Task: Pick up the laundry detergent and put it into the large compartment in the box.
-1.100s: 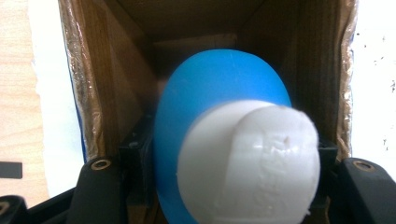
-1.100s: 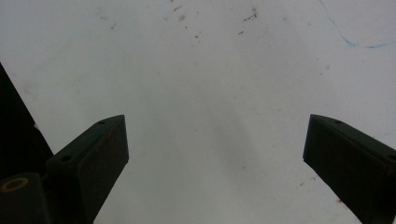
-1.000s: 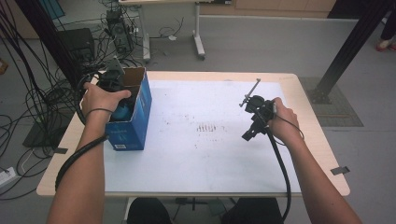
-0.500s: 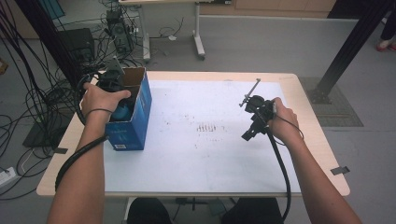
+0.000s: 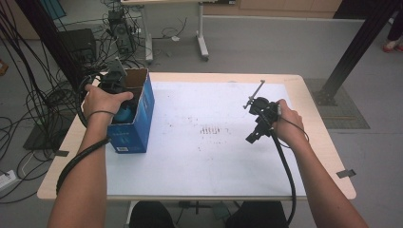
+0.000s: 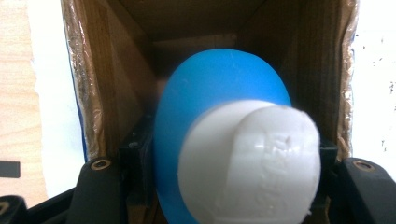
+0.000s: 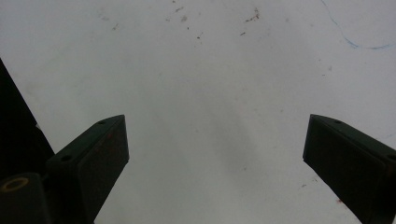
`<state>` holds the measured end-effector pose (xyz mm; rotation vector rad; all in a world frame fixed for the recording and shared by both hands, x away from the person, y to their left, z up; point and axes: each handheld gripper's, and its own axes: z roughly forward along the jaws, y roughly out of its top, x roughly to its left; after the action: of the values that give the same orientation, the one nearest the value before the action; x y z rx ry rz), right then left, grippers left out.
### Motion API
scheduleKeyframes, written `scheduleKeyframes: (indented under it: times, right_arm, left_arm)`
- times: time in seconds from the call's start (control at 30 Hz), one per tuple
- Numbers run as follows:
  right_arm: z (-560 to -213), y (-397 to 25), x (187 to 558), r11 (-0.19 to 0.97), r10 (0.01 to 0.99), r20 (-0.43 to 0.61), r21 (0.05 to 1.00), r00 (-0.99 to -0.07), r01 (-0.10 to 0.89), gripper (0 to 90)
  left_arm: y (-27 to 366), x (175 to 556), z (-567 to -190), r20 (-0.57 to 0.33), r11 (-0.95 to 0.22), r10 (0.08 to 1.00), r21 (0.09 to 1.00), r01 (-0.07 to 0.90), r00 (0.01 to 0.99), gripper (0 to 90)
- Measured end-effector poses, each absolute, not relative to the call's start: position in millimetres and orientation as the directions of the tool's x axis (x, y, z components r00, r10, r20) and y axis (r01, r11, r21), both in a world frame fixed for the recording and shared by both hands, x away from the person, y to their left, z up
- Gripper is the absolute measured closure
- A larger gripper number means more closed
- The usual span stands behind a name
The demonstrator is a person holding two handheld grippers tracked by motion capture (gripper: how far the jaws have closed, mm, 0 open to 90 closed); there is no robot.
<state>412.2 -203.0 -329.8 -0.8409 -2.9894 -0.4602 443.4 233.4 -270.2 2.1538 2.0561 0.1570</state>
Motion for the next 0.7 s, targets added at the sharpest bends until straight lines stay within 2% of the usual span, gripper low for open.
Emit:
scheduleKeyframes:
  times: [0.43,0.7]
  right_arm:
    - [-331.4,-203.0,412.9,0.812,0.507,0.091,0.281,-0.857,0.511,6.6]
    - [-332.1,-202.2,413.4,0.815,0.507,0.088,0.276,-0.858,0.510,6.6]
  left_arm:
    - [235.6,443.0,-270.8,-0.045,-0.039,0.998,0.198,0.979,0.049,37.1]
    - [233.8,441.9,-262.4,-0.030,-0.052,0.998,0.207,0.977,0.059,32.2]
